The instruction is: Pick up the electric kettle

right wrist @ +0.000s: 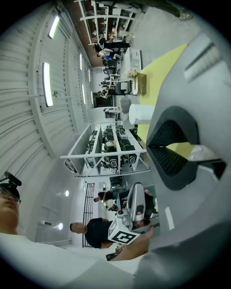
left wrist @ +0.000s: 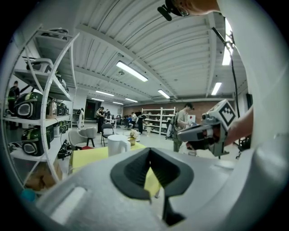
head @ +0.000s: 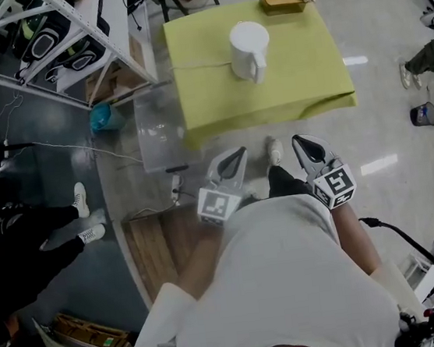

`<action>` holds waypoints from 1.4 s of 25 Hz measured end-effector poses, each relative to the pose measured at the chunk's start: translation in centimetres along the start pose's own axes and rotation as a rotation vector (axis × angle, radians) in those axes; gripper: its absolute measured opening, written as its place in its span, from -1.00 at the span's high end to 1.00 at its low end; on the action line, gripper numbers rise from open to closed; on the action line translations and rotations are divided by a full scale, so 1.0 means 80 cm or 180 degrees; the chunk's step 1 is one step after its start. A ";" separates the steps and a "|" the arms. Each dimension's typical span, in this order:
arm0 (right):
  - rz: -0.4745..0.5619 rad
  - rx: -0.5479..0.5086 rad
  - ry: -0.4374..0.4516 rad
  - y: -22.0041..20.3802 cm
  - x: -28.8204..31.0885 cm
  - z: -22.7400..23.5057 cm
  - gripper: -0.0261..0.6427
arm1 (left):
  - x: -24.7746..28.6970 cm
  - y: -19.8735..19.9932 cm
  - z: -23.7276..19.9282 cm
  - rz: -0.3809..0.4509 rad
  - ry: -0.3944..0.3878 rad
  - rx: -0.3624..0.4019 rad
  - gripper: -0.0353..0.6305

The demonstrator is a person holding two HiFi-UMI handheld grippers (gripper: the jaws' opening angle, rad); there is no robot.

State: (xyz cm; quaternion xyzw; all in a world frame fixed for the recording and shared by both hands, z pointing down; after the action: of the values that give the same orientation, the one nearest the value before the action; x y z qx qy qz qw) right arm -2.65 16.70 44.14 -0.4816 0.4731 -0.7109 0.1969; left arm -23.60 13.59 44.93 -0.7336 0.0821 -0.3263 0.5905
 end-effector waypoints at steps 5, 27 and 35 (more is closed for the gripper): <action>0.0001 0.0009 0.0088 0.006 0.024 0.028 0.91 | 0.029 0.010 -0.017 -0.0030 0.0105 -0.0012 0.89; -0.0152 -0.0072 0.0593 0.029 0.143 0.181 0.91 | 0.197 0.027 -0.100 -0.0164 0.0474 -0.0081 0.89; -0.0201 -0.0200 0.0826 0.041 0.173 0.236 0.91 | 0.244 0.041 -0.111 -0.0244 0.0567 -0.0088 0.89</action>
State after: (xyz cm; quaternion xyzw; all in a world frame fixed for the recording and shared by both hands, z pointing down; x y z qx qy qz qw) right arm 6.85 -4.17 49.88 -0.4062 0.5013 -0.7579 0.0964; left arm -12.73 -4.43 50.14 -0.7124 0.1106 -0.4114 0.5577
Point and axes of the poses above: the fingertips, and each gripper's own axes: x forward along the fingers, z to its right, y out of its top, the point moved 7 cm from there along -x, backward along the fingers, and after that the axes turned 12 degrees about -z, right-handed, at the moved point
